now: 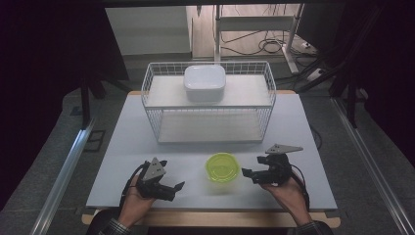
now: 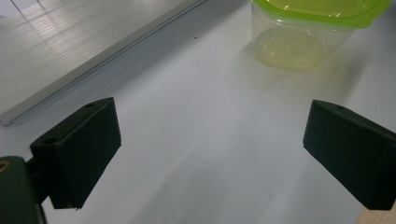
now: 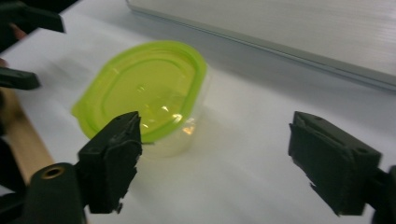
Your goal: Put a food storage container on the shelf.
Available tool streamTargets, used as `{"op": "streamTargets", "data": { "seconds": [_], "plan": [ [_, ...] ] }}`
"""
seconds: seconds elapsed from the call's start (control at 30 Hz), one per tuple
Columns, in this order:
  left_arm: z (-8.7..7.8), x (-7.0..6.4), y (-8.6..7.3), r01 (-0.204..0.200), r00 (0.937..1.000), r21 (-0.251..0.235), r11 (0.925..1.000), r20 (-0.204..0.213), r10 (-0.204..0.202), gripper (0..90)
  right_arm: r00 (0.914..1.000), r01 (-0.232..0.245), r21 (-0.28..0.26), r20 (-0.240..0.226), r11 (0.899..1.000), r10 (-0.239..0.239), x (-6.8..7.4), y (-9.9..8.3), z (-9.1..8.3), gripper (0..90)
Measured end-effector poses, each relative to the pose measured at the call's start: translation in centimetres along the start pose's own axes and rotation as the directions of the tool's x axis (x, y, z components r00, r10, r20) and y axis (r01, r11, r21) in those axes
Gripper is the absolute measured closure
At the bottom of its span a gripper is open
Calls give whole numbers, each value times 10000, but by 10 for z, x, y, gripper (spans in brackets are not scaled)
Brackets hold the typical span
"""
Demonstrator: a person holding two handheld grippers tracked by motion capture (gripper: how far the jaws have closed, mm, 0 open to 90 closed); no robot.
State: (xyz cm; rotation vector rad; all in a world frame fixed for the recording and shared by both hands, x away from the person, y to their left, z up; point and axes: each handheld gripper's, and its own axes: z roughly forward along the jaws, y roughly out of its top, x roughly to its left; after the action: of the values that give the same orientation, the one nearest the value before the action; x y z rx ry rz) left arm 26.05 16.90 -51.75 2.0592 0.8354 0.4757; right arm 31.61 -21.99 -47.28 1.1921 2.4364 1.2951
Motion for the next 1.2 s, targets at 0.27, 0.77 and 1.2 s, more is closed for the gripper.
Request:
{"op": "streamTargets", "data": {
  "seconds": [0.27, 0.77, 1.2],
  "plan": [
    [1, -1, 0, -65, 10000, 29, 10000, 14, 65, 40, 9936, -744, 330, -828, 9967, 769, -8, 12, 15, 357],
    [0, -2, 0, -167, 9999, 19, 9999, 4, 167, 40, 9598, -1857, 1346, -1873, 9733, 2090, -21, 26, 48, 617],
    [1, -3, 1, -247, 9997, 33, 9997, 23, 247, 40, 9021, -2849, 2155, -2693, 9340, 3372, -27, 26, 53, 811]
  ]
}}
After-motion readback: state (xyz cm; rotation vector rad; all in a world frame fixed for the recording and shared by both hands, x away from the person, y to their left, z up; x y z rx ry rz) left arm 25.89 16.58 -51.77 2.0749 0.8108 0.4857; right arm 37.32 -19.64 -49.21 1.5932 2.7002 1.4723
